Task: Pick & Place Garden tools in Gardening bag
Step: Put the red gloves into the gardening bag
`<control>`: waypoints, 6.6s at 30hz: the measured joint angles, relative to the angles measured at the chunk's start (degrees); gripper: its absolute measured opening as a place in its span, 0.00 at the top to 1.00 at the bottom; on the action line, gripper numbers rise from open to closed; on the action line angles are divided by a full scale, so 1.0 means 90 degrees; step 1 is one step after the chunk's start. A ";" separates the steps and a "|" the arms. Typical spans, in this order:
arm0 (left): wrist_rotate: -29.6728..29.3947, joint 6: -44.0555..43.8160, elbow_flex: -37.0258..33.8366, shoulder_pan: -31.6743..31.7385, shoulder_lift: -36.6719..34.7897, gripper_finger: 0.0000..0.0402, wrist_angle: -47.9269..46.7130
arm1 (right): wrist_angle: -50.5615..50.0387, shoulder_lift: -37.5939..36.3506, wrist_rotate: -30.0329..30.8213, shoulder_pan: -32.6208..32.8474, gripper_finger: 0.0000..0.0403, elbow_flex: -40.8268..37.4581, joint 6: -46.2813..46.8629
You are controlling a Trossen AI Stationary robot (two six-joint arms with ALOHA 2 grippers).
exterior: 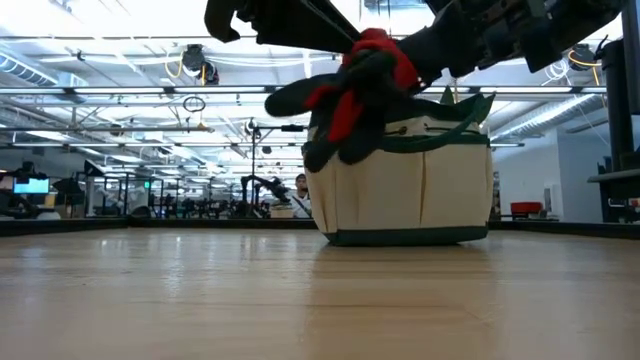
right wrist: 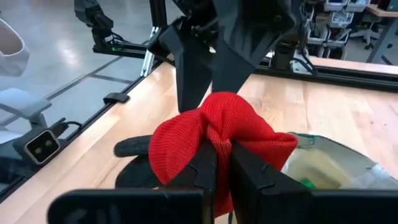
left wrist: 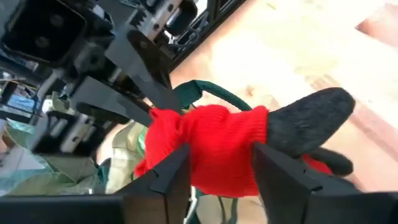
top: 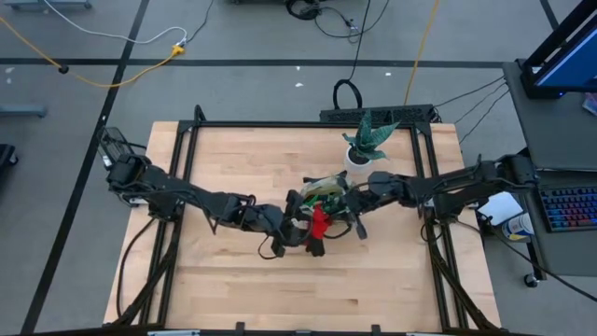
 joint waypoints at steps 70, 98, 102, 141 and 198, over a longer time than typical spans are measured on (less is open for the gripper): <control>-0.0497 -0.3653 -0.0010 0.0402 -0.0634 0.96 0.1407 | -0.1311 -0.1239 0.1829 0.0002 0.63 0.0024 -0.0224; -0.0184 -0.2819 0.0013 0.1156 -0.0095 0.96 0.0805 | -0.2675 -0.1302 0.0966 0.0221 0.67 -0.0398 -0.0220; 0.0031 -0.2453 0.0012 0.1166 -0.0115 0.96 0.0446 | -0.2667 -0.1302 0.0981 0.0253 0.70 -0.0398 -0.0234; 0.1786 -0.2567 0.0903 0.1846 0.0835 0.96 -0.1091 | -0.2207 -0.1293 0.1807 0.0236 0.75 -0.0396 -0.0670; 0.1364 -0.1907 0.0879 0.1535 0.1295 0.61 -0.0059 | -0.0299 -0.0250 0.1113 -0.0721 0.99 -0.1209 -0.0670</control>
